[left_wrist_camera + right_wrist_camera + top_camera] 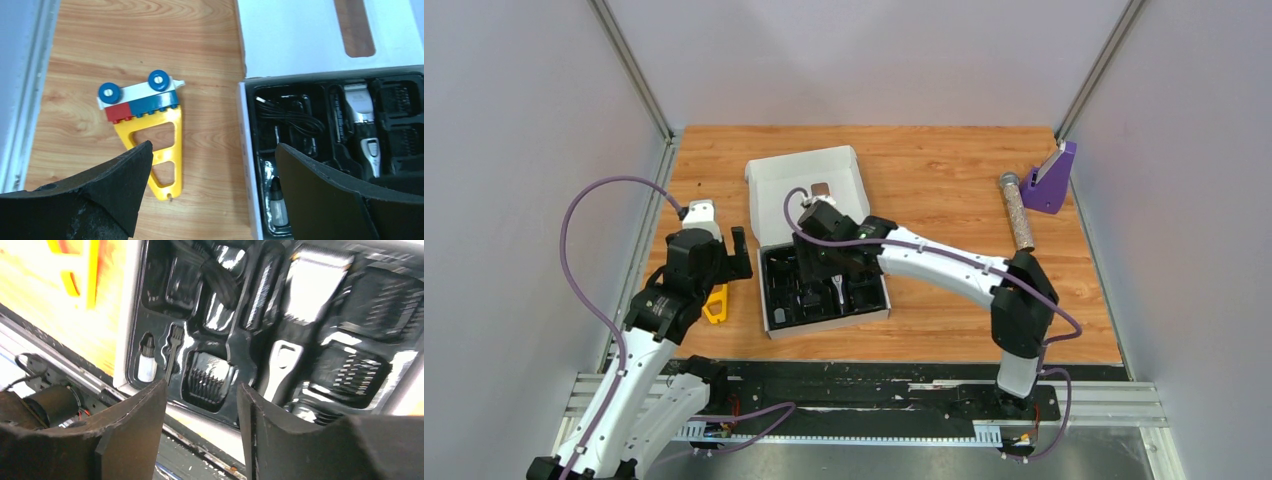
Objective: Sort the hair-cutting tools
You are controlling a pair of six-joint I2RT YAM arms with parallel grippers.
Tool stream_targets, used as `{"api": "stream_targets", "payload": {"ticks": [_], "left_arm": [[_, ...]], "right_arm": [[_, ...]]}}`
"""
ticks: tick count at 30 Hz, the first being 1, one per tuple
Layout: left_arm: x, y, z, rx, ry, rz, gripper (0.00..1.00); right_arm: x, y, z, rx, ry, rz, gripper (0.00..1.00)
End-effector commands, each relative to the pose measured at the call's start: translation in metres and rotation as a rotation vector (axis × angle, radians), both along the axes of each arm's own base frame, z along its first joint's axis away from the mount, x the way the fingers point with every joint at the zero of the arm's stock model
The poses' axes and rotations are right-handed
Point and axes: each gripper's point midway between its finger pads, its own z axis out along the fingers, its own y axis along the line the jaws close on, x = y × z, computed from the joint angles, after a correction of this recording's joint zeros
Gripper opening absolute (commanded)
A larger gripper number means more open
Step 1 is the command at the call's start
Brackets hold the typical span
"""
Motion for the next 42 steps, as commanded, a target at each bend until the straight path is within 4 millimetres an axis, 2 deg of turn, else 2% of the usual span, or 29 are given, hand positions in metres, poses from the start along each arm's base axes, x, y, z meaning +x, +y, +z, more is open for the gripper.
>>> {"api": "stream_targets", "payload": {"ticks": [1, 3, 6, 8, 13, 17, 22, 26, 29, 30, 32, 33, 34, 35, 36, 37, 38, 39, 40, 41, 42], "left_arm": [[0.01, -0.025, -0.002, -0.145, -0.001, -0.035, 1.0], [0.014, -0.038, -0.011, -0.205, 0.031, -0.054, 1.0], [0.021, -0.058, -0.023, -0.291, 0.07, -0.09, 1.0], [0.025, -0.068, -0.034, -0.329, 0.101, -0.103, 1.0], [0.026, -0.085, -0.066, -0.385, 0.226, -0.127, 1.0], [0.021, -0.087, -0.088, -0.401, 0.294, -0.103, 1.0], [0.017, -0.092, -0.108, -0.432, 0.351, -0.085, 1.0], [0.022, -0.115, -0.111, -0.528, 0.377, -0.143, 1.0], [0.038, -0.136, -0.104, -0.608, 0.34, -0.191, 1.0], [0.04, -0.143, -0.108, -0.621, 0.359, -0.206, 1.0], [0.056, -0.158, -0.101, -0.65, 0.331, -0.239, 1.0], [0.06, -0.162, -0.107, -0.657, 0.35, -0.236, 1.0], [0.07, -0.17, -0.099, -0.672, 0.323, -0.26, 1.0], [0.074, -0.172, -0.106, -0.675, 0.345, -0.252, 1.0], [0.085, -0.179, -0.097, -0.69, 0.316, -0.272, 1.0], [0.091, -0.183, -0.103, -0.696, 0.33, -0.27, 1.0], [0.102, -0.189, -0.093, -0.715, 0.301, -0.289, 1.0], [0.107, -0.192, -0.1, -0.72, 0.316, -0.288, 1.0], [0.116, -0.199, -0.089, -0.738, 0.287, -0.313, 1.0], [0.119, -0.202, -0.094, -0.746, 0.303, -0.309, 1.0], [0.126, -0.207, -0.086, -0.761, 0.291, -0.326, 1.0]], "right_arm": [[0.05, -0.039, 0.043, 0.056, -0.135, -0.11, 0.57], [0.066, -0.067, 0.034, 0.053, -0.095, -0.175, 0.61], [0.08, -0.106, 0.014, 0.051, -0.034, -0.255, 0.66], [0.082, -0.12, 0.007, 0.097, 0.0, -0.274, 0.67], [0.072, -0.13, -0.004, 0.251, 0.089, -0.253, 0.68], [0.067, -0.126, -0.011, 0.324, 0.127, -0.216, 0.67], [0.07, -0.129, -0.025, 0.383, 0.192, -0.234, 0.66], [0.077, -0.137, -0.029, 0.442, 0.239, -0.265, 0.65], [0.085, -0.149, -0.029, 0.479, 0.254, -0.302, 0.65], [0.088, -0.154, -0.03, 0.485, 0.254, -0.318, 0.65], [0.097, -0.164, -0.031, 0.491, 0.245, -0.348, 0.65], [0.102, -0.167, -0.031, 0.493, 0.237, -0.361, 0.64], [0.107, -0.17, -0.032, 0.494, 0.235, -0.37, 0.64], [0.112, -0.172, -0.033, 0.496, 0.233, -0.379, 0.64], [0.118, -0.175, -0.034, 0.495, 0.23, -0.389, 0.64], [0.124, -0.177, -0.036, 0.491, 0.223, -0.402, 0.64], [0.131, -0.181, -0.036, 0.489, 0.215, -0.414, 0.64], [0.137, -0.184, -0.036, 0.488, 0.208, -0.425, 0.64], [0.144, -0.187, -0.036, 0.488, 0.2, -0.438, 0.64], [0.15, -0.191, -0.034, 0.491, 0.192, -0.45, 0.63], [0.155, -0.195, -0.032, 0.493, 0.182, -0.46, 0.63]]}}
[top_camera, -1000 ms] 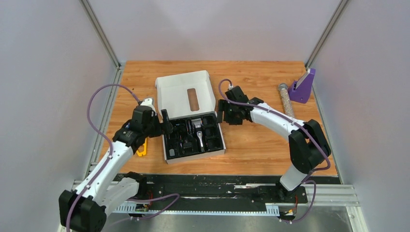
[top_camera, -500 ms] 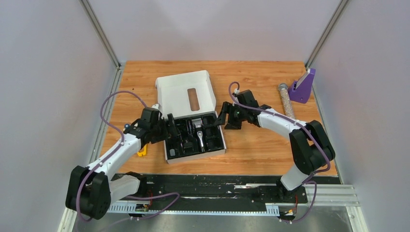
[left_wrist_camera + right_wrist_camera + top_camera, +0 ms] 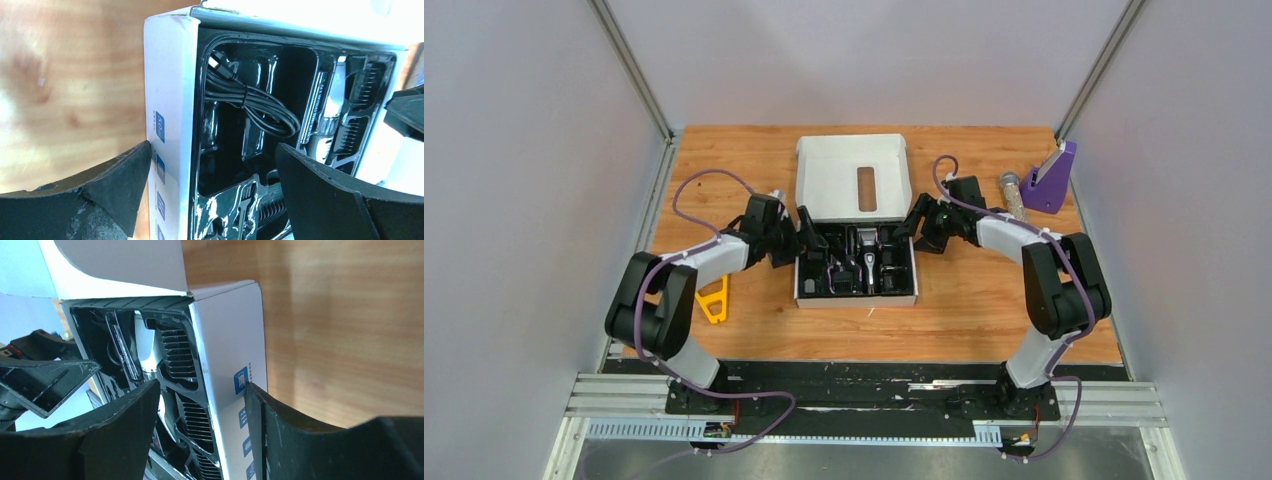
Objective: Sort the hair-cutting tools
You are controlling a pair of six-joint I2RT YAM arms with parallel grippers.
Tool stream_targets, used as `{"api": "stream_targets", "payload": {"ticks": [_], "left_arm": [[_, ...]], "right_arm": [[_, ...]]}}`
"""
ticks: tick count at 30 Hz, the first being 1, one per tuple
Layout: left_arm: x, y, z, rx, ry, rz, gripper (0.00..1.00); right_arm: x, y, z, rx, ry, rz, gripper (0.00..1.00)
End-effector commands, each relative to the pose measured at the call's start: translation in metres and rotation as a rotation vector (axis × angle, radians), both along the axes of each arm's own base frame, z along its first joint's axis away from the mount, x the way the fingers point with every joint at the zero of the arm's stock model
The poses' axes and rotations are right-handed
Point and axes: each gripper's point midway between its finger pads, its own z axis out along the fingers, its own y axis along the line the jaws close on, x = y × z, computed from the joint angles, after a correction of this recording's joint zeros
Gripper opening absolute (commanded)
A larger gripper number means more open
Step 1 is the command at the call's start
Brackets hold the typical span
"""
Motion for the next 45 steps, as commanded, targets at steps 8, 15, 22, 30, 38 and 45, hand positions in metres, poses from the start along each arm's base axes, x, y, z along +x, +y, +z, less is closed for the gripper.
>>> {"api": "stream_targets", "payload": {"ticks": [8, 15, 22, 30, 38, 45], "left_arm": [[0.077, -0.01, 0.116, -0.151, -0.268, 0.018, 1.0], [0.147, 0.032, 0.152, -0.147, -0.348, 0.094, 1.0], [0.201, 0.012, 0.121, -0.211, -0.298, 0.007, 1.0], [0.234, -0.003, 0.076, -0.218, -0.265, -0.09, 1.0], [0.234, -0.038, 0.084, -0.434, -0.284, -0.198, 1.0], [0.214, -0.049, 0.131, -0.475, -0.387, -0.294, 1.0]], "right_arm": [[0.081, -0.054, 0.088, -0.005, -0.278, -0.124, 0.74], [0.138, -0.086, 0.115, 0.017, -0.344, -0.158, 0.81], [0.185, -0.083, 0.097, 0.052, -0.333, -0.126, 0.9], [0.211, -0.063, 0.059, 0.158, -0.249, -0.062, 1.0], [0.207, -0.032, 0.073, 0.263, -0.291, 0.09, 1.0], [0.191, -0.024, 0.105, 0.283, -0.34, 0.141, 1.0]]}}
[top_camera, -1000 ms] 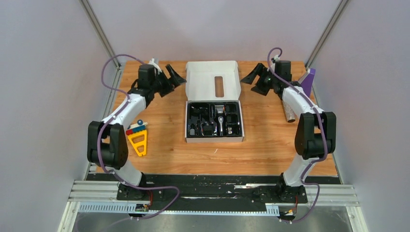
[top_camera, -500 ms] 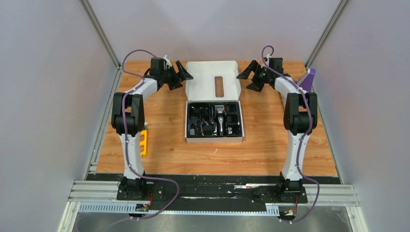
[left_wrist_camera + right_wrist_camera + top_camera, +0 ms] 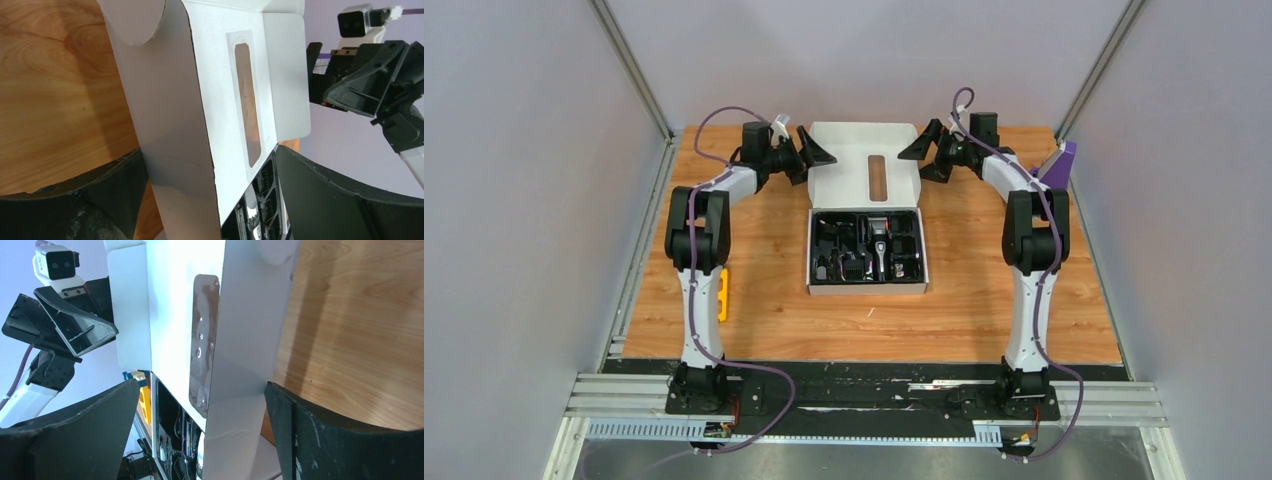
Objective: Sort the hair-cutting tools
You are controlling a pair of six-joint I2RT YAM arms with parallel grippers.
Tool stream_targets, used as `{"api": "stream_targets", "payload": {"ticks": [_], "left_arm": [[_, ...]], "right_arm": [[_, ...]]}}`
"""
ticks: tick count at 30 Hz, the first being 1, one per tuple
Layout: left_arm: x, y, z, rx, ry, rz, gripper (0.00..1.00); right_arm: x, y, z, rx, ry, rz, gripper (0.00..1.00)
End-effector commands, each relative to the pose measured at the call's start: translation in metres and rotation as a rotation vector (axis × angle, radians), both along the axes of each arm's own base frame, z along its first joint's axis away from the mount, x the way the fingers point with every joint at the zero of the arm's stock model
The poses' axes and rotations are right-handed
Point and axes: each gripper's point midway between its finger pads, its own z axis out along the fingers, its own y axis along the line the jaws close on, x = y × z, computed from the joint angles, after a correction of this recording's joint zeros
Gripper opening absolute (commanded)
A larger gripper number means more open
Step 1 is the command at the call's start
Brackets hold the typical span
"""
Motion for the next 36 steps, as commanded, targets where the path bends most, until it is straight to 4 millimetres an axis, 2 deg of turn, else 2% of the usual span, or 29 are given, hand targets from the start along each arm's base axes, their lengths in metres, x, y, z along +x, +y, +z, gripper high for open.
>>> {"api": "stream_targets", "payload": {"ticks": [1, 3, 9, 10, 11, 12, 13, 14, 15, 16, 17, 18, 19, 20, 21, 22, 23, 25, 27, 28, 29, 30, 31, 32, 33, 34, 35, 36], "left_arm": [[-0.017, -0.015, 0.077, -0.071, -0.194, -0.098, 1.0], [-0.024, -0.016, 0.096, -0.076, -0.244, -0.109, 1.0], [-0.048, -0.018, 0.134, -0.086, -0.367, -0.137, 1.0], [-0.052, -0.017, 0.132, -0.074, -0.38, -0.142, 1.0], [-0.057, -0.018, 0.141, -0.071, -0.407, -0.148, 1.0], [-0.061, -0.017, 0.138, -0.057, -0.417, -0.151, 1.0], [-0.066, -0.017, 0.147, -0.052, -0.446, -0.156, 1.0], [-0.07, -0.016, 0.142, -0.036, -0.455, -0.16, 1.0], [-0.075, -0.016, 0.15, -0.03, -0.482, -0.164, 1.0], [-0.079, -0.015, 0.144, -0.014, -0.487, -0.165, 1.0], [-0.084, -0.014, 0.152, -0.007, -0.512, -0.164, 1.0], [-0.087, -0.012, 0.144, 0.015, -0.518, -0.16, 1.0], [-0.093, -0.01, 0.151, 0.025, -0.544, -0.156, 1.0], [-0.096, -0.007, 0.142, 0.052, -0.547, -0.148, 1.0], [-0.102, -0.006, 0.149, 0.062, -0.573, -0.144, 1.0], [-0.105, -0.003, 0.14, 0.089, -0.577, -0.136, 1.0], [-0.111, -0.003, 0.147, 0.098, -0.604, -0.132, 1.0], [-0.118, 0.001, 0.144, 0.138, -0.63, -0.109, 1.0], [-0.128, 0.004, 0.135, 0.173, -0.64, -0.099, 1.0], [-0.134, 0.003, 0.14, 0.178, -0.658, -0.094, 1.0], [-0.136, 0.006, 0.133, 0.197, -0.651, -0.079, 1.0], [-0.142, 0.005, 0.138, 0.201, -0.671, -0.075, 1.0], [-0.145, 0.007, 0.131, 0.221, -0.668, -0.062, 1.0], [-0.152, 0.004, 0.136, 0.224, -0.688, -0.062, 1.0], [-0.154, 0.007, 0.128, 0.247, -0.675, -0.047, 1.0], [-0.161, 0.004, 0.132, 0.249, -0.69, -0.047, 1.0], [-0.163, 0.006, 0.123, 0.269, -0.671, -0.031, 1.0], [-0.169, 0.003, 0.125, 0.269, -0.675, -0.028, 1.0]], "right_arm": [[-0.011, 0.009, 0.057, 0.031, -0.135, 0.067, 1.0], [-0.017, 0.009, 0.065, 0.025, -0.16, 0.07, 1.0], [-0.037, 0.009, 0.087, 0.001, -0.232, 0.089, 1.0], [-0.041, 0.009, 0.09, -0.003, -0.247, 0.093, 1.0], [-0.044, 0.01, 0.094, -0.008, -0.261, 0.097, 1.0], [-0.048, 0.01, 0.096, -0.011, -0.272, 0.1, 1.0], [-0.053, 0.011, 0.099, -0.013, -0.286, 0.105, 1.0], [-0.057, 0.011, 0.101, -0.015, -0.294, 0.107, 1.0], [-0.062, 0.012, 0.102, -0.016, -0.302, 0.11, 1.0], [-0.067, 0.013, 0.108, -0.018, -0.32, 0.112, 1.0], [-0.072, 0.013, 0.109, -0.021, -0.327, 0.114, 1.0], [-0.078, 0.013, 0.108, -0.026, -0.33, 0.115, 1.0], [-0.083, 0.014, 0.109, -0.031, -0.34, 0.116, 1.0], [-0.087, 0.015, 0.11, -0.039, -0.351, 0.119, 1.0], [-0.092, 0.015, 0.11, -0.045, -0.36, 0.117, 1.0], [-0.097, 0.015, 0.111, -0.05, -0.366, 0.117, 1.0], [-0.102, 0.016, 0.112, -0.055, -0.379, 0.12, 1.0], [-0.112, 0.018, 0.112, -0.061, -0.397, 0.124, 1.0], [-0.122, 0.02, 0.109, -0.068, -0.405, 0.129, 1.0], [-0.127, 0.021, 0.109, -0.072, -0.408, 0.132, 1.0], [-0.132, 0.021, 0.107, -0.078, -0.406, 0.13, 1.0], [-0.138, 0.021, 0.105, -0.085, -0.404, 0.127, 1.0], [-0.142, 0.022, 0.109, -0.086, -0.435, 0.126, 1.0], [-0.146, 0.022, 0.105, -0.09, -0.432, 0.12, 1.0], [-0.153, 0.022, 0.102, -0.093, -0.432, 0.115, 1.0], [-0.158, 0.023, 0.1, -0.095, -0.434, 0.113, 1.0], [-0.163, 0.023, 0.098, -0.1, -0.436, 0.105, 1.0], [-0.166, 0.023, 0.095, -0.108, -0.435, 0.093, 1.0]]}}
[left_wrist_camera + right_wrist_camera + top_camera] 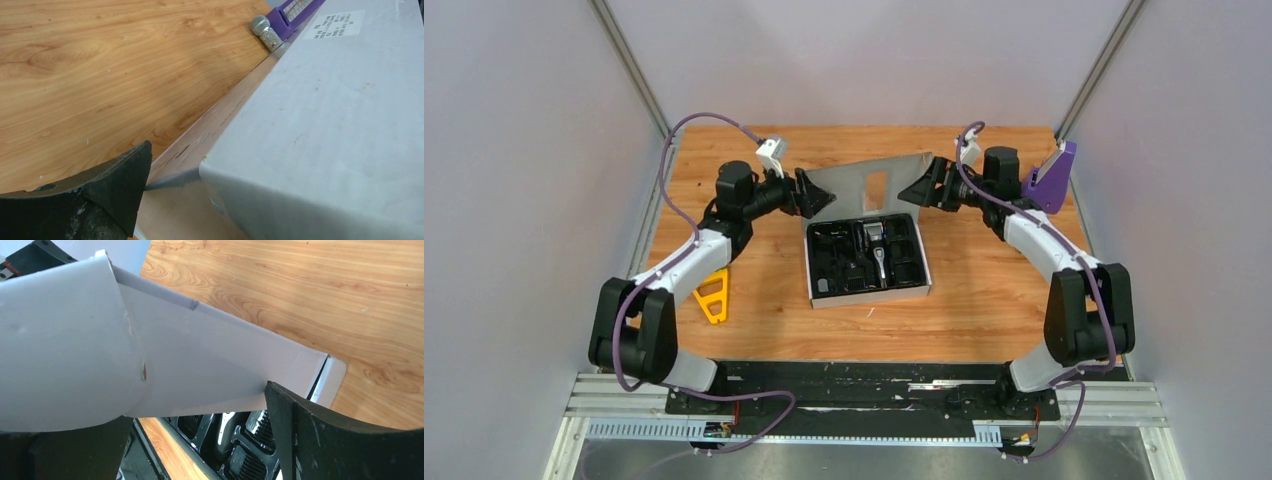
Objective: Sort the hair-cutting tools
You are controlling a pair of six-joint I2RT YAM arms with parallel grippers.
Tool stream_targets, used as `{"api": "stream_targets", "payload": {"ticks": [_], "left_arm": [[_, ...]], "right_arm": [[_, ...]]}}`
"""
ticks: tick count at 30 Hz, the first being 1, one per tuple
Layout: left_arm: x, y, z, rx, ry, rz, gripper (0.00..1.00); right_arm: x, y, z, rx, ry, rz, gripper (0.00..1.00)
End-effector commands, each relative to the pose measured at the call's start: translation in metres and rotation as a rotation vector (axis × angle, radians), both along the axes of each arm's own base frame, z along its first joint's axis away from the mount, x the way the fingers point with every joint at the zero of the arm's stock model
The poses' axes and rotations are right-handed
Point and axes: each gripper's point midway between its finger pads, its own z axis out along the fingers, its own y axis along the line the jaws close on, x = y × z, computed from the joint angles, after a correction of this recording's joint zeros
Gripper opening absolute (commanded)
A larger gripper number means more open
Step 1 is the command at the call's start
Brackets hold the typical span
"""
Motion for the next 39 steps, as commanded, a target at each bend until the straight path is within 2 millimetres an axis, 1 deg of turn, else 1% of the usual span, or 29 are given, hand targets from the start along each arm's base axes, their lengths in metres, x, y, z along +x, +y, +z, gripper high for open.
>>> {"api": "stream_targets", "payload": {"ticks": [1, 2, 3, 4, 5, 7, 10, 12, 13, 14, 15, 16, 17, 18, 19, 20, 21, 22, 23, 25, 26, 27, 28, 29, 30, 31, 33, 38, 39], "left_arm": [[-0.011, 0.002, 0.004, 0.048, -0.083, 0.08, 1.0], [-0.017, -0.002, 0.005, 0.044, -0.088, 0.079, 1.0], [-0.02, 0.0, -0.005, 0.05, -0.07, 0.105, 1.0], [-0.026, -0.004, -0.003, 0.046, -0.078, 0.106, 1.0], [-0.028, -0.001, -0.008, 0.046, -0.073, 0.137, 1.0], [-0.037, -0.002, -0.015, 0.04, -0.066, 0.16, 1.0], [-0.045, 0.002, -0.019, 0.032, -0.06, 0.197, 1.0], [-0.055, 0.004, -0.028, 0.044, -0.049, 0.197, 1.0], [-0.06, 0.003, -0.027, 0.042, -0.055, 0.191, 1.0], [-0.064, 0.004, -0.034, 0.052, -0.039, 0.185, 1.0], [-0.068, 0.003, -0.033, 0.05, -0.039, 0.179, 1.0], [-0.073, 0.004, -0.04, 0.056, -0.021, 0.174, 1.0], [-0.077, 0.002, -0.04, 0.052, -0.021, 0.165, 1.0], [-0.082, 0.002, -0.047, 0.054, 0.0, 0.158, 1.0], [-0.087, 0.0, -0.046, 0.05, 0.001, 0.148, 1.0], [-0.092, -0.001, -0.052, 0.054, 0.018, 0.14, 1.0], [-0.098, -0.004, -0.052, 0.052, 0.018, 0.126, 1.0], [-0.103, -0.004, -0.058, 0.062, 0.042, 0.118, 1.0], [-0.107, -0.005, -0.058, 0.062, 0.043, 0.108, 1.0], [-0.117, -0.003, -0.065, 0.081, 0.076, 0.102, 1.0], [-0.119, -0.001, -0.064, 0.082, 0.075, 0.11, 1.0], [-0.122, 0.002, -0.068, 0.099, 0.094, 0.117, 1.0], [-0.122, 0.005, -0.065, 0.105, 0.083, 0.128, 1.0], [-0.124, 0.008, -0.067, 0.126, 0.089, 0.132, 1.0], [-0.124, 0.01, -0.063, 0.131, 0.071, 0.144, 1.0], [-0.125, 0.013, -0.065, 0.154, 0.063, 0.146, 1.0], [-0.127, 0.016, -0.06, 0.174, 0.028, 0.145, 1.0], [-0.136, 0.01, -0.045, 0.169, -0.082, 0.089, 1.0], [-0.137, 0.011, -0.046, 0.182, -0.106, 0.083, 1.0]], "right_arm": [[-0.015, 0.004, 0.013, -0.011, -0.113, -0.025, 1.0], [-0.019, 0.004, 0.01, -0.009, -0.112, -0.032, 1.0], [-0.022, 0.004, 0.009, -0.006, -0.116, -0.039, 1.0], [-0.026, 0.005, 0.006, 0.0, -0.113, -0.046, 1.0], [-0.029, 0.004, 0.003, 0.007, -0.11, -0.056, 1.0], [-0.034, 0.004, 0.0, 0.019, -0.108, -0.067, 1.0], [-0.043, 0.004, -0.006, 0.014, -0.11, -0.084, 1.0], [-0.049, 0.004, -0.009, 0.013, -0.114, -0.095, 1.0], [-0.051, 0.004, -0.01, 0.014, -0.114, -0.102, 1.0], [-0.054, 0.003, -0.012, 0.016, -0.113, -0.106, 1.0], [-0.057, 0.003, -0.013, 0.017, -0.112, -0.11, 1.0], [-0.06, 0.002, -0.016, 0.016, -0.109, -0.116, 1.0], [-0.063, 0.002, -0.017, 0.016, -0.106, -0.12, 1.0], [-0.066, 0.002, -0.018, 0.017, -0.106, -0.121, 1.0], [-0.068, 0.002, -0.019, 0.016, -0.107, -0.125, 1.0], [-0.07, 0.0, -0.02, 0.015, -0.105, -0.135, 1.0], [-0.072, -0.001, -0.021, 0.014, -0.104, -0.141, 1.0], [-0.074, -0.002, -0.022, 0.013, -0.104, -0.149, 1.0], [-0.076, -0.004, -0.024, 0.011, -0.102, -0.156, 1.0], [-0.08, -0.007, -0.025, 0.01, -0.106, -0.171, 1.0], [-0.082, -0.008, -0.024, 0.011, -0.111, -0.175, 1.0], [-0.084, -0.009, -0.024, 0.012, -0.112, -0.178, 1.0], [-0.086, -0.009, -0.024, 0.013, -0.115, -0.18, 1.0], [-0.087, -0.01, -0.023, 0.016, -0.117, -0.182, 1.0], [-0.088, -0.01, -0.022, 0.018, -0.118, -0.184, 1.0], [-0.089, -0.01, -0.019, 0.022, -0.122, -0.182, 1.0], [-0.091, -0.01, -0.016, 0.027, -0.131, -0.18, 1.0], [-0.095, -0.01, -0.011, 0.027, -0.163, -0.169, 1.0], [-0.096, -0.011, -0.01, 0.026, -0.173, -0.168, 1.0]]}}
